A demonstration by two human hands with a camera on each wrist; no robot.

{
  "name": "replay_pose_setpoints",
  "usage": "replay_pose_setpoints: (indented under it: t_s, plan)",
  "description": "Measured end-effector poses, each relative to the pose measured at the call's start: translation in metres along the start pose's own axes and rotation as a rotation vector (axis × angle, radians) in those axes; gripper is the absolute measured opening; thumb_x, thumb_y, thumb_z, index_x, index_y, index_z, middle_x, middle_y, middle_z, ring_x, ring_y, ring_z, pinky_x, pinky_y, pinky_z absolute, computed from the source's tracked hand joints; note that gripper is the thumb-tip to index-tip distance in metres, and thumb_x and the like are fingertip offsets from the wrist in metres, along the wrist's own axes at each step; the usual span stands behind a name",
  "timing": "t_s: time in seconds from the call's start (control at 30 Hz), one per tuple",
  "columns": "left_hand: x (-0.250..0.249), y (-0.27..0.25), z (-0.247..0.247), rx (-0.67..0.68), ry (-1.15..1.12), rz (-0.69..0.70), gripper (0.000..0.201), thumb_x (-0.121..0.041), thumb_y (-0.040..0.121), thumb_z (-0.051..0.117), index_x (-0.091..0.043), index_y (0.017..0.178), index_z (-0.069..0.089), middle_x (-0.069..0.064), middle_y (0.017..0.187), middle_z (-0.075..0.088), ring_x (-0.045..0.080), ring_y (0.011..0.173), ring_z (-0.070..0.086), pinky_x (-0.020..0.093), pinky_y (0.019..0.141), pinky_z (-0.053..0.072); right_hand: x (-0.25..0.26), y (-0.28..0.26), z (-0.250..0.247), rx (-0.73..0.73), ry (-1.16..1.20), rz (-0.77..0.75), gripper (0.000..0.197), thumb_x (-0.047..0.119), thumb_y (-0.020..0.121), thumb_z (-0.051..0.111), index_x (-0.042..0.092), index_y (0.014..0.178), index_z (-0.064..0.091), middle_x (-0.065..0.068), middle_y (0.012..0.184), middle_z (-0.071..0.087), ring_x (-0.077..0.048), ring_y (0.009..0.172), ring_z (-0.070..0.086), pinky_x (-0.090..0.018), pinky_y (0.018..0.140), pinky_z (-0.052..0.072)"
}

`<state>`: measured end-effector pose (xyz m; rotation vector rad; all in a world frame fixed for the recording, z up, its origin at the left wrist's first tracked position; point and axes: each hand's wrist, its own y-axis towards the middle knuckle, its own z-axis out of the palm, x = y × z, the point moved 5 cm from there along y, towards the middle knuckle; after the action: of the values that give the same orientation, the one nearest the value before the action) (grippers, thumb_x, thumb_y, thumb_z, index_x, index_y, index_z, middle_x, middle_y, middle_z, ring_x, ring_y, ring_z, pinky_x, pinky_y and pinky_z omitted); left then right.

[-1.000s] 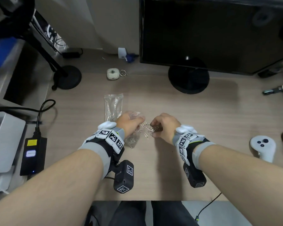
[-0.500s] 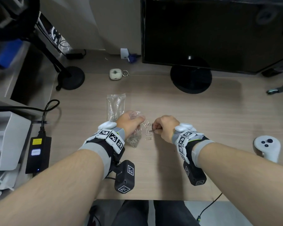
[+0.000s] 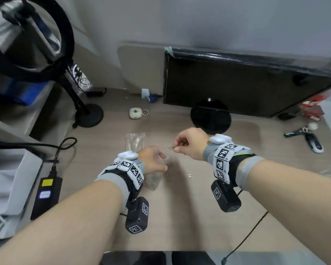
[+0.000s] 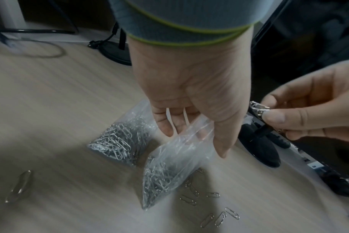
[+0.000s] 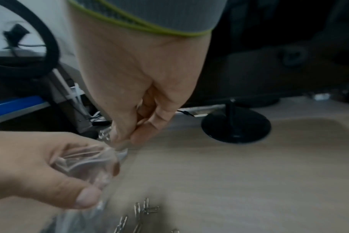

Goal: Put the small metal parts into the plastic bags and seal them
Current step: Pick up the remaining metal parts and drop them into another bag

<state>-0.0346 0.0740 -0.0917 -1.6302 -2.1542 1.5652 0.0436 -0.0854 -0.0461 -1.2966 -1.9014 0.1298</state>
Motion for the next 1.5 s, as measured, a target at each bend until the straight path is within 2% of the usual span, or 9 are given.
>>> replay_pose_setpoints:
  t_s: [0.13, 0.3, 0.47, 0.53, 0.77, 0.93, 1.03, 1.23, 1.5]
  plan:
    - [-0.002, -0.004, 0.003, -0.005, 0.072, 0.027, 0.031, -0.034, 0.071, 0.082, -0.026, 0.093, 0.061, -0.006, 0.089, 0.069, 0.015, 0.084, 0.067, 0.030, 0.078, 0.056, 0.031, 0.003, 0.017, 0.152, -0.133, -0.086, 0.008, 0.024, 0.082, 0.084, 0.022, 0.090, 0.082, 0.016, 0.061, 0.061, 0.003, 0.059, 0.057, -0.007, 0.056, 0.038]
    - [-0.010, -0.004, -0.003, 0.016, 0.125, 0.051, 0.024, -0.031, 0.070, 0.077, -0.028, 0.083, 0.058, -0.004, 0.079, 0.067, 0.022, 0.079, 0.069, 0.034, 0.069, 0.056, 0.052, 0.009, 0.018, 0.155, -0.068, -0.113, 0.014, 0.021, 0.079, 0.085, 0.026, 0.092, 0.084, 0.014, 0.074, 0.074, -0.003, 0.072, 0.068, -0.013, 0.069, 0.050]
    - [0.000, -0.005, -0.005, -0.034, 0.010, 0.047, 0.039, -0.029, 0.073, 0.079, -0.028, 0.109, 0.063, -0.010, 0.099, 0.068, 0.005, 0.083, 0.064, 0.015, 0.065, 0.047, 0.038, 0.009, 0.012, 0.064, 0.121, -0.035, 0.013, 0.012, 0.085, 0.080, 0.021, 0.094, 0.083, 0.006, 0.077, 0.079, -0.010, 0.073, 0.078, -0.013, 0.069, 0.057]
    - [0.002, -0.005, -0.008, -0.060, -0.036, 0.053, 0.043, -0.031, 0.072, 0.080, -0.029, 0.112, 0.064, -0.009, 0.105, 0.070, 0.008, 0.090, 0.067, 0.021, 0.076, 0.054, 0.028, 0.008, 0.005, -0.001, 0.196, -0.001, 0.008, 0.016, 0.084, 0.084, 0.019, 0.091, 0.082, 0.004, 0.074, 0.078, -0.011, 0.066, 0.077, -0.015, 0.064, 0.058]
    - [-0.020, -0.013, -0.022, -0.119, -0.113, 0.073, 0.049, -0.058, 0.062, 0.069, -0.034, 0.103, 0.063, -0.015, 0.092, 0.068, 0.006, 0.084, 0.067, 0.025, 0.072, 0.051, 0.037, 0.002, -0.015, -0.089, 0.302, -0.041, 0.012, 0.018, 0.089, 0.078, 0.025, 0.098, 0.082, 0.013, 0.079, 0.078, 0.011, 0.062, 0.064, -0.011, 0.069, 0.052]
    - [-0.045, -0.023, -0.065, -0.297, -0.200, 0.053, 0.025, -0.028, 0.081, 0.075, -0.024, 0.103, 0.065, -0.009, 0.096, 0.068, 0.018, 0.095, 0.067, 0.025, 0.069, 0.044, 0.042, -0.009, -0.069, -0.251, 0.147, 0.099, 0.019, 0.014, 0.093, 0.066, 0.025, 0.101, 0.078, 0.010, 0.088, 0.077, 0.001, 0.073, 0.066, -0.015, 0.074, 0.049]
    - [-0.061, -0.030, -0.089, -0.364, -0.221, 0.088, 0.029, -0.028, 0.085, 0.074, -0.024, 0.112, 0.066, -0.007, 0.105, 0.070, 0.017, 0.099, 0.065, 0.023, 0.080, 0.043, 0.037, -0.015, -0.077, -0.152, -0.137, 0.203, 0.029, 0.030, 0.086, 0.074, 0.030, 0.114, 0.071, 0.007, 0.108, 0.073, -0.016, 0.098, 0.069, -0.028, 0.089, 0.056]
    - [-0.076, -0.038, -0.111, -0.438, -0.357, 0.088, 0.033, -0.031, 0.087, 0.074, -0.023, 0.118, 0.067, -0.006, 0.106, 0.071, 0.019, 0.099, 0.067, 0.029, 0.091, 0.052, 0.052, -0.023, -0.061, -0.185, -0.303, 0.147, 0.086, 0.059, 0.046, 0.095, 0.027, 0.116, 0.058, 0.001, 0.116, 0.052, -0.023, 0.109, 0.050, -0.043, 0.093, 0.052]
    - [-0.088, -0.037, -0.125, -0.458, -0.426, 0.078, 0.028, -0.033, 0.082, 0.077, -0.026, 0.108, 0.069, -0.004, 0.104, 0.076, 0.027, 0.093, 0.073, 0.040, 0.090, 0.058, 0.054, -0.010, -0.084, -0.219, -0.204, 0.011, 0.037, 0.023, 0.076, 0.089, 0.023, 0.111, 0.075, -0.002, 0.111, 0.065, -0.024, 0.102, 0.067, -0.029, 0.087, 0.053]
